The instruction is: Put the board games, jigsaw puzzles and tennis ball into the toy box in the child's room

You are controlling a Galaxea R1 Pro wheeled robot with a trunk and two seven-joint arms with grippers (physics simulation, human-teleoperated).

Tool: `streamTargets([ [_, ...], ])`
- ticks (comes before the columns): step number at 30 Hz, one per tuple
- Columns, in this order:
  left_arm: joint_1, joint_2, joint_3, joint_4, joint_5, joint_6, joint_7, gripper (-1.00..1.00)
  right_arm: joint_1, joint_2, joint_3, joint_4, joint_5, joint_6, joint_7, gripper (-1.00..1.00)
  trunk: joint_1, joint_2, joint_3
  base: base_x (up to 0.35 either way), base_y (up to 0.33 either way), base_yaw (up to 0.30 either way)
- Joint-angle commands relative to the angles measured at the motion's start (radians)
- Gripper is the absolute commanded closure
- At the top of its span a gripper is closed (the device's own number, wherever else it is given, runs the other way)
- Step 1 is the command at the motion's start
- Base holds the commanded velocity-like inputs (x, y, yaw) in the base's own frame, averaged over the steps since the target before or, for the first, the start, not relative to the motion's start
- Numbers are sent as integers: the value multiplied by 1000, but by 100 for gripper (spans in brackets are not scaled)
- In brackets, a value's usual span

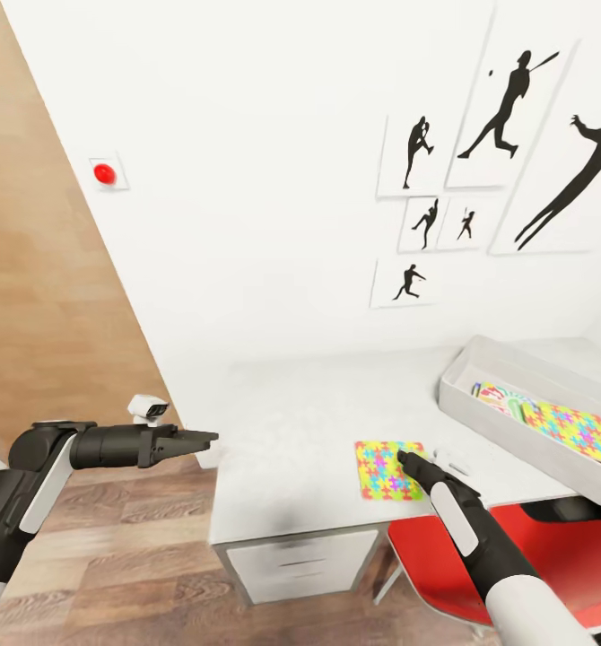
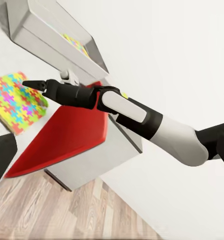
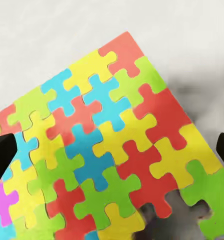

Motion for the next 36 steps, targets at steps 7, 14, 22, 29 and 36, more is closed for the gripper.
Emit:
streamTargets([
  [7, -1, 1, -2, 0, 4, 11, -1, -100, -1, 0, 3, -2, -7, 4, -7, -100, 0, -2, -2, -203, 206, 0],
  [14, -1, 1, -2, 0, 5, 11, -1, -100, -1, 0, 3, -2, -6, 4, -7, -100, 0, -2, -2, -38, 136, 0],
  [22, -1, 0, -2, 0, 5, 10, -1, -100, -1, 0, 3, -2, -7, 4, -7, -100, 0, -2, -2, -2, 10, 0],
  [29, 0, -1, -2, 0, 4, 10, -1, -100, -1, 1, 3, -2, -7, 4, -7, -100, 0, -2, -2, 0, 119, 0],
  [36, -1, -1, -2, 0, 3, 10, 0, -100, -1, 0, 2, -2, -8, 4, -7, -100, 0, -2, -2, 3, 22, 0],
])
